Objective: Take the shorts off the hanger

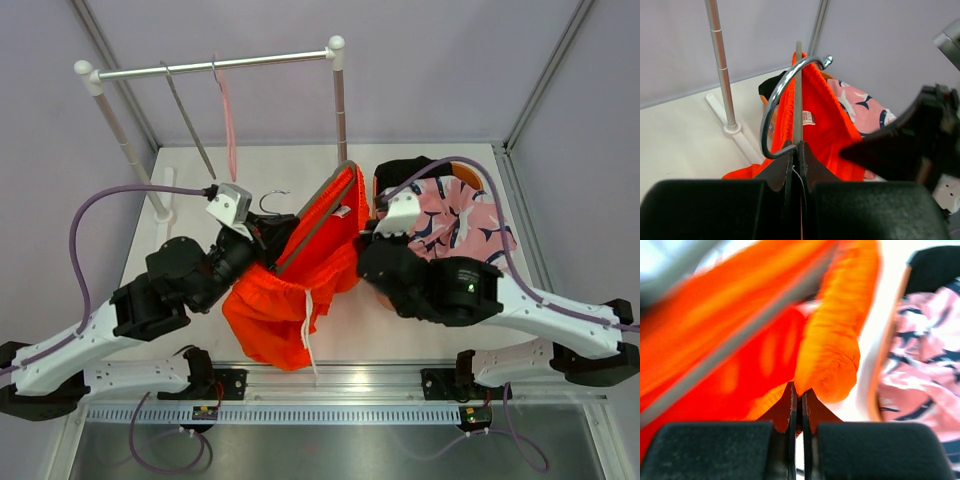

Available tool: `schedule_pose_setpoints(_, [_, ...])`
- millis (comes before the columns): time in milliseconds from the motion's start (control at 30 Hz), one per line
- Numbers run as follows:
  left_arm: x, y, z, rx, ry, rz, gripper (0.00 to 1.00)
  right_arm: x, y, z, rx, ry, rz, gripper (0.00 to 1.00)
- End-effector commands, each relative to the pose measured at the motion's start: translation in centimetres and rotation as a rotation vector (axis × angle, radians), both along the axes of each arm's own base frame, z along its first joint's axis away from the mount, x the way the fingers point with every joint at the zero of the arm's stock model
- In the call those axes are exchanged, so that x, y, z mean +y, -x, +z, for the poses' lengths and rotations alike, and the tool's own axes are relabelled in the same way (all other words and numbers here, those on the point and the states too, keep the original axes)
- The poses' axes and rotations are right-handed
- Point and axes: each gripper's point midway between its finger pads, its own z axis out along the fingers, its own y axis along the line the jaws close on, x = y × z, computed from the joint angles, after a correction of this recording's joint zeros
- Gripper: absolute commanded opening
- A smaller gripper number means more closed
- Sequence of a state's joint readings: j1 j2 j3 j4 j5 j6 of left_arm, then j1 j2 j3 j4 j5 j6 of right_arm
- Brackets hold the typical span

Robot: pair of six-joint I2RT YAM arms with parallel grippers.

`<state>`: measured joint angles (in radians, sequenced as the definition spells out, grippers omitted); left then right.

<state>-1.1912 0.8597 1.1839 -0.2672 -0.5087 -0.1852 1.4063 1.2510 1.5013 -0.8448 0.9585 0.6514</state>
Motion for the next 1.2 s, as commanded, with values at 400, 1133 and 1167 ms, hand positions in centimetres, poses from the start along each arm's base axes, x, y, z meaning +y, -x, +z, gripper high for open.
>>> schedule_pose_setpoints(400, [1.8,4.4,3.9,-0.028,0.115,-0.215,0.0,-5.2,-8.0,-0.7,0.054,-0.022,-0.17,0.0])
schedule_pose_setpoints(1133, [1.0,-6.3,8.3,-0.2,0.127,0.255,0.0,15.0,12.4,-2.5,0.13,-0.019,0.449,0.0])
schedule_pose_setpoints(1167, [0.8,-6.8,8.4,-0.208,0.117,0.255,0.0,14.9,12.7,-2.5,0.116,0.002,0.442,0.0])
